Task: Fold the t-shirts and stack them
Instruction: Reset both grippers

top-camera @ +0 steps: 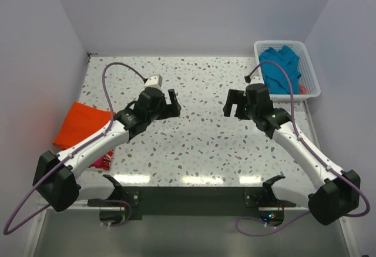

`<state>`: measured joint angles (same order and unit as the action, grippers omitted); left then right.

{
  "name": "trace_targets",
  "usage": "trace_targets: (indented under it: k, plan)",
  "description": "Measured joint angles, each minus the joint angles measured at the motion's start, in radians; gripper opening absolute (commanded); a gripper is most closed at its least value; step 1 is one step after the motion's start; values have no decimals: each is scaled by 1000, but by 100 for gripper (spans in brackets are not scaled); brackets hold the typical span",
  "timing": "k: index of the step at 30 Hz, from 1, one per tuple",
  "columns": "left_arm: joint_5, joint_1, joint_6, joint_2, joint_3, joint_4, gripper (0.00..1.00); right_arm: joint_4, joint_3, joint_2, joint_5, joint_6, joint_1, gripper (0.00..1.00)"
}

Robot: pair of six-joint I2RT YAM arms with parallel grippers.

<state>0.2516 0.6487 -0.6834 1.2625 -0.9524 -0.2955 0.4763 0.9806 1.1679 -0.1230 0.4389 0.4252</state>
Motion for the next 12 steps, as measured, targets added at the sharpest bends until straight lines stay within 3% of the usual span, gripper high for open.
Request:
trace_targets:
  k: [12]
  plan:
    - [-90, 0, 76, -1, 33, 74, 95, -16, -113, -97, -82, -2, 0, 99]
